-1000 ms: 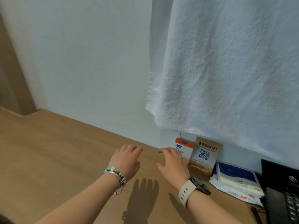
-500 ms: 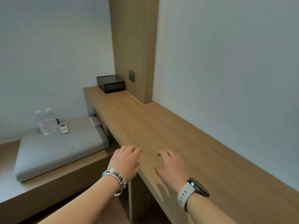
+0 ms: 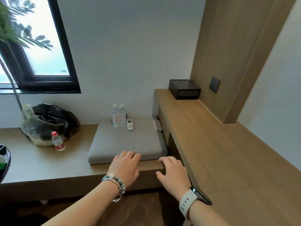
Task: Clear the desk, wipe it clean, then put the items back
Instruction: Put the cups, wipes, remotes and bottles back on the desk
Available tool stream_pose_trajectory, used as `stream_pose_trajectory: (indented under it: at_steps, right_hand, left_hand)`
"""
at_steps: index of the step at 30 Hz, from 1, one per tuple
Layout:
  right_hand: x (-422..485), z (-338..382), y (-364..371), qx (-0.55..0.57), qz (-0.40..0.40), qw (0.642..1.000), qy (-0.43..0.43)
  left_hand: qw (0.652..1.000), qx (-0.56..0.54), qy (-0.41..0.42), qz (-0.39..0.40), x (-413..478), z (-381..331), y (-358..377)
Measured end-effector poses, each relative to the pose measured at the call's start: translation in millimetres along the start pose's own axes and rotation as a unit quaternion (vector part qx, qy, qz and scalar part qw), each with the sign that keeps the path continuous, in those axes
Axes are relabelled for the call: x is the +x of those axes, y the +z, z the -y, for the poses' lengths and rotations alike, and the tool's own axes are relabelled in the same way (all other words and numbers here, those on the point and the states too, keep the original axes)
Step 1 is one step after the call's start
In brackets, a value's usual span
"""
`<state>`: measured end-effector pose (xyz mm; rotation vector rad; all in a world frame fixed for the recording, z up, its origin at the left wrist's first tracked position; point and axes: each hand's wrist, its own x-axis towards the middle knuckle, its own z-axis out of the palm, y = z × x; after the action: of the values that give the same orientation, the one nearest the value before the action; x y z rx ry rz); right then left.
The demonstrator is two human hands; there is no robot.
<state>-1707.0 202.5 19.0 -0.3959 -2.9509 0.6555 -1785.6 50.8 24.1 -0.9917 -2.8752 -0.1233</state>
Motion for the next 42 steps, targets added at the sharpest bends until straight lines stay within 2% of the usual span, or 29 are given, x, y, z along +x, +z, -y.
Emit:
stream_pose_trajectory:
  at_steps: [7,15,21,28,35,42]
  right_hand:
    - [119.0,-8.7,1.7,0.007,0.047,0.998,-0.033]
    - [243.1,21.5,33.6,0.016,0.102,0.993,-0.065]
    - [342.1,51.7,70.9,0.019,0.122,0.992,-0.03]
    - [426.4,72.5,113.1,0.042,0.138,0.989,0.032]
    - [494.8,33.2,140.1,0.03,0.17,0.981,0.089]
    - [586.1,-46.5,170.1,-0.001,0.218,0.964,0.153]
  left_hand:
    - [0.997,-0.03,-0.072,0.004,92.2,36.5,12.2]
    - [0.989,-0.056,-0.134,0.011,170.8,121.2,34.9]
    - [0.987,-0.075,-0.137,0.029,246.1,203.2,58.9]
    - [0.988,-0.086,-0.095,0.083,326.8,269.6,83.6]
    - [0.976,-0.112,-0.105,0.151,400.3,289.6,126.1]
    - [0.952,-0.147,-0.156,0.218,490.9,282.5,197.9]
